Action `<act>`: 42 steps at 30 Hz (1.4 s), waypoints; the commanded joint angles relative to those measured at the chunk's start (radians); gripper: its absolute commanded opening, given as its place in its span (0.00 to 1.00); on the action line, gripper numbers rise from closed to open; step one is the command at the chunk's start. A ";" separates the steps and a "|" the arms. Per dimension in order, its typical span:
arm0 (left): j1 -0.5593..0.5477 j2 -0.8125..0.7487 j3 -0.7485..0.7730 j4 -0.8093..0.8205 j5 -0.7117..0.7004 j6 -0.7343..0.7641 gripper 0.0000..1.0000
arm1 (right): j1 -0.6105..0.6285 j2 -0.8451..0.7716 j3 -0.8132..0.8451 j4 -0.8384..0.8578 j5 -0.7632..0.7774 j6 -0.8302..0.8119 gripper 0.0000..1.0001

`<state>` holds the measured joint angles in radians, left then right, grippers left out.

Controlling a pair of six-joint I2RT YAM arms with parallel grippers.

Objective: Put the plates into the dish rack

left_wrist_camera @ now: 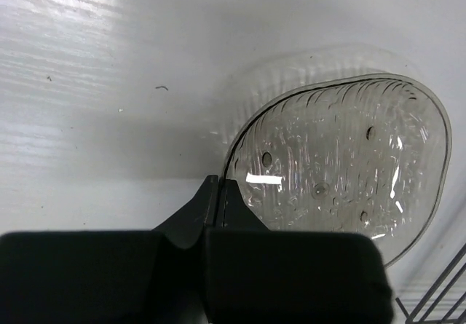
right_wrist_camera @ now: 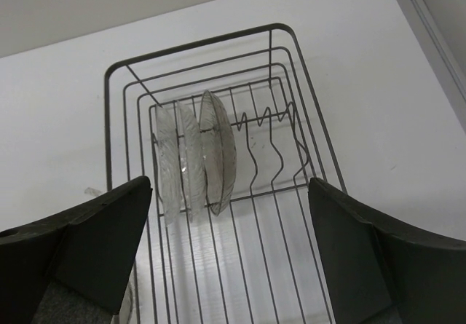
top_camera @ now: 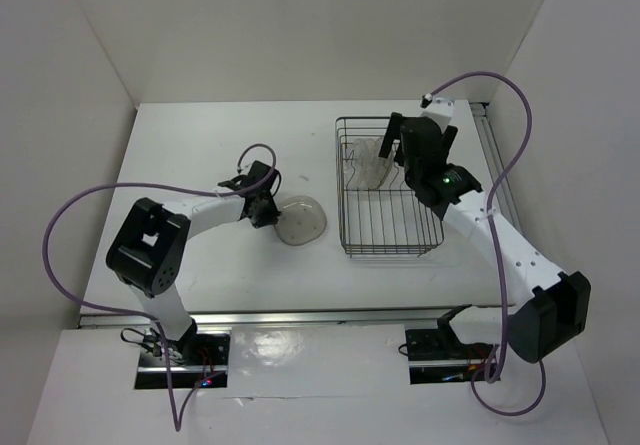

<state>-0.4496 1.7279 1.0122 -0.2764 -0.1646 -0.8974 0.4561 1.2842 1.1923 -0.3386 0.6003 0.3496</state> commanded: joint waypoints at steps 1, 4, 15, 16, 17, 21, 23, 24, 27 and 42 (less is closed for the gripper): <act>0.000 0.056 0.023 -0.161 -0.119 0.006 0.00 | 0.010 -0.068 -0.029 0.103 -0.075 -0.029 0.95; 0.000 -0.008 0.058 -0.257 -0.232 -0.006 0.00 | 0.010 -0.077 -0.078 0.209 -0.343 -0.093 0.95; -0.011 -0.648 -0.035 -0.042 -0.074 0.262 0.00 | -0.022 -0.033 -0.198 0.548 -1.229 -0.170 0.95; -0.011 -0.681 -0.049 -0.026 -0.009 0.273 0.00 | -0.022 -0.020 -0.209 0.567 -1.252 -0.156 0.95; -0.020 -0.692 -0.049 -0.017 0.006 0.273 0.00 | -0.011 0.001 -0.209 0.567 -1.252 -0.156 0.95; -0.020 -0.723 -0.089 0.032 0.069 0.298 0.00 | -0.002 0.036 -0.209 0.576 -1.263 -0.156 0.95; -0.020 -0.723 -0.089 0.032 0.080 0.298 0.00 | 0.019 0.047 -0.197 0.576 -1.263 -0.156 0.95; -0.020 -0.723 -0.089 0.049 0.097 0.298 0.00 | 0.019 0.058 -0.197 0.576 -1.263 -0.156 0.95; -0.020 -0.723 -0.107 0.075 0.109 0.298 0.00 | 0.047 0.095 -0.174 0.540 -1.225 -0.167 0.95; -0.020 -0.688 -0.101 0.062 0.087 0.265 0.22 | 0.108 0.176 -0.100 0.460 -1.045 -0.153 0.00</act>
<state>-0.4614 1.0271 0.8734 -0.2443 -0.0780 -0.6003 0.5568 1.5139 1.0275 0.1238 -0.5541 0.2153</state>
